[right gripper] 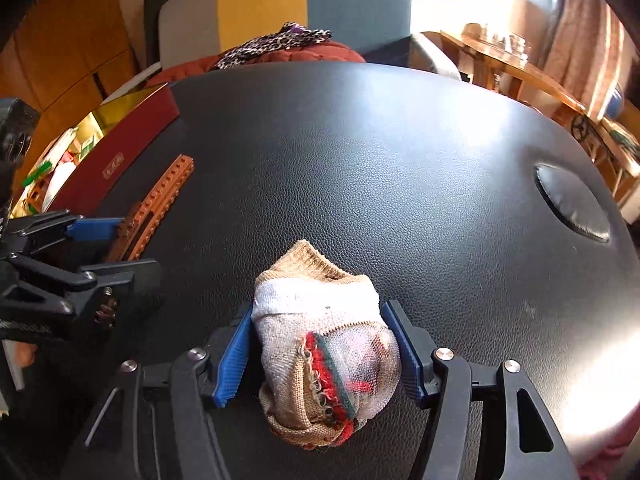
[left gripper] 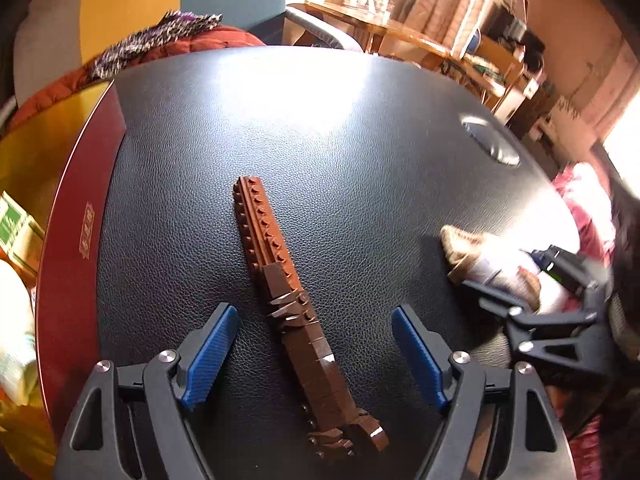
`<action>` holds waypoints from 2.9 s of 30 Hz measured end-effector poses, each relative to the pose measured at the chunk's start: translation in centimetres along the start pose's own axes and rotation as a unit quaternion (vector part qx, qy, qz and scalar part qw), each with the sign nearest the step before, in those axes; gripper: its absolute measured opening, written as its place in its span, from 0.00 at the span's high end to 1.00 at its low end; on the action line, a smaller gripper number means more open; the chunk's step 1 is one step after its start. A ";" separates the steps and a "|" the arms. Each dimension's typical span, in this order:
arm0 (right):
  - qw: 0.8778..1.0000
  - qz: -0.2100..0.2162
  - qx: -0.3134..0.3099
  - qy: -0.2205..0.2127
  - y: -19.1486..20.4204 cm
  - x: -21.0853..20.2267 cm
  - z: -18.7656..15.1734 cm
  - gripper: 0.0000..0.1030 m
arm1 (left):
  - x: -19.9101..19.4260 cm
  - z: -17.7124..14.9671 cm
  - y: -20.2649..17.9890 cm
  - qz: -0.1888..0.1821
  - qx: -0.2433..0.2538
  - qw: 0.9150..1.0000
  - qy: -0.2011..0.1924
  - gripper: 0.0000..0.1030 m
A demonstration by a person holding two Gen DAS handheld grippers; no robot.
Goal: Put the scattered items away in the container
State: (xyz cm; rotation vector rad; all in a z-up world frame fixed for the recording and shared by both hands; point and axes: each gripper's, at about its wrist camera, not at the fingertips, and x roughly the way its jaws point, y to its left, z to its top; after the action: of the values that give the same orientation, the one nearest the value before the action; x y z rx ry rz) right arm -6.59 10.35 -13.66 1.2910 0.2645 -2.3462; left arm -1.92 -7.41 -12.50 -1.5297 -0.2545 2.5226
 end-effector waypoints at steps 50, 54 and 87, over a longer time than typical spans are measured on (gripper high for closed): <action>0.997 -0.063 0.046 -0.012 1.5 0.2 -0.1 0.38 | -5.3 0.0 2.0 0.000 -0.025 0.998 -0.054 0.81; 0.996 -0.078 0.048 -0.018 2.2 0.1 -0.3 0.41 | -7.9 -0.2 3.6 0.000 -0.040 0.996 -0.081 0.81; 0.997 -0.076 0.024 -0.019 5.6 -0.4 0.0 0.61 | -13.8 1.0 20.0 0.148 -0.158 0.966 -0.141 0.76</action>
State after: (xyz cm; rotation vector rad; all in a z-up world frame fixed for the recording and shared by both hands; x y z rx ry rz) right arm -3.73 5.53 -13.07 1.2892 0.3058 -2.5165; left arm 2.12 -30.15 -4.98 -1.3883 -0.5258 3.0656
